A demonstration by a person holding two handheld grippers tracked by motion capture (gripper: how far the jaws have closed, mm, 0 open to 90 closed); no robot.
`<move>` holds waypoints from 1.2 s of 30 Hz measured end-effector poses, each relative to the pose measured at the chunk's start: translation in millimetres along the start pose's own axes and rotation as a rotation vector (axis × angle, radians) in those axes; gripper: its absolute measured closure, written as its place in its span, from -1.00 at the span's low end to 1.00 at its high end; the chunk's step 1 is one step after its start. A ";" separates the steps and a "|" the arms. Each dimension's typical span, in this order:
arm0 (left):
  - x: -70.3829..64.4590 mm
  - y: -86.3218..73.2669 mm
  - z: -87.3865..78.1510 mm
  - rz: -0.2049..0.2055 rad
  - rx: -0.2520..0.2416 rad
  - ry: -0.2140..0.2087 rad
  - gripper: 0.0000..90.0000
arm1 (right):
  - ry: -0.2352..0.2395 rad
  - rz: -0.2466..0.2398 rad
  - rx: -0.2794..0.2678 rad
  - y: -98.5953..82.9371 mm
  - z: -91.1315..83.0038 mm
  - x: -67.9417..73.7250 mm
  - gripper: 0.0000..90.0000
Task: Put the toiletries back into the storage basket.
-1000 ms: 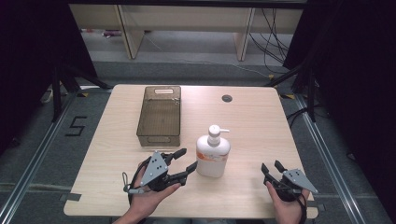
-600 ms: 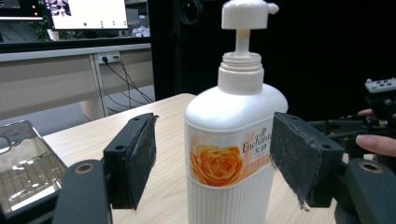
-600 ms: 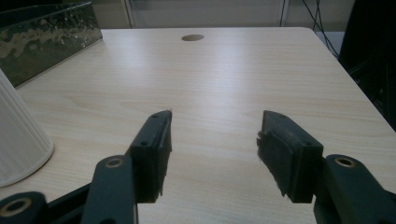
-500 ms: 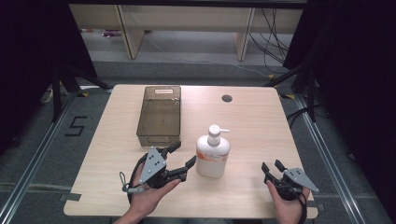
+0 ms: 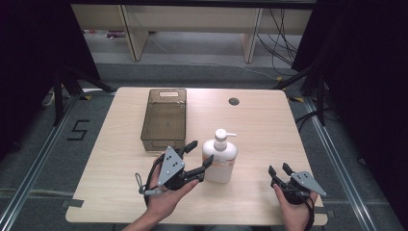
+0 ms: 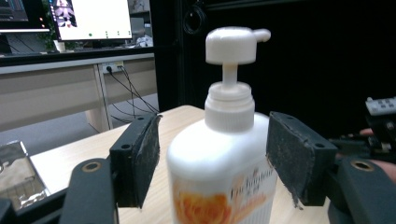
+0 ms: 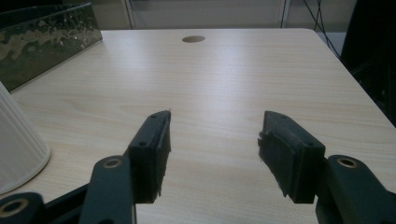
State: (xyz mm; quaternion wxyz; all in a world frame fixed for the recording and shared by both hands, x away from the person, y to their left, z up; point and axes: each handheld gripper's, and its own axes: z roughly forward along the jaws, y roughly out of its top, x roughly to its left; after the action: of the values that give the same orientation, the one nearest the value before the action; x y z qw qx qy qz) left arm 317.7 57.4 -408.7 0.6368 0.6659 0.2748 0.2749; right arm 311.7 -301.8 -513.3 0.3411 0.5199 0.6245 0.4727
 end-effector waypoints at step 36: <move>-18.9 29.4 49.1 -0.024 0.078 0.059 0.09 | -0.024 -0.024 0.010 0.6 1.8 3.2 -0.04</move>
State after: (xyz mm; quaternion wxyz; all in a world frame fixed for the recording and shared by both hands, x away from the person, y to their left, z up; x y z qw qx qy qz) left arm 340.2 8.5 -381.5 0.6053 0.6785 0.3119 0.2758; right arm 312.9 -298.2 -513.1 0.3518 0.5196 0.6288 0.4592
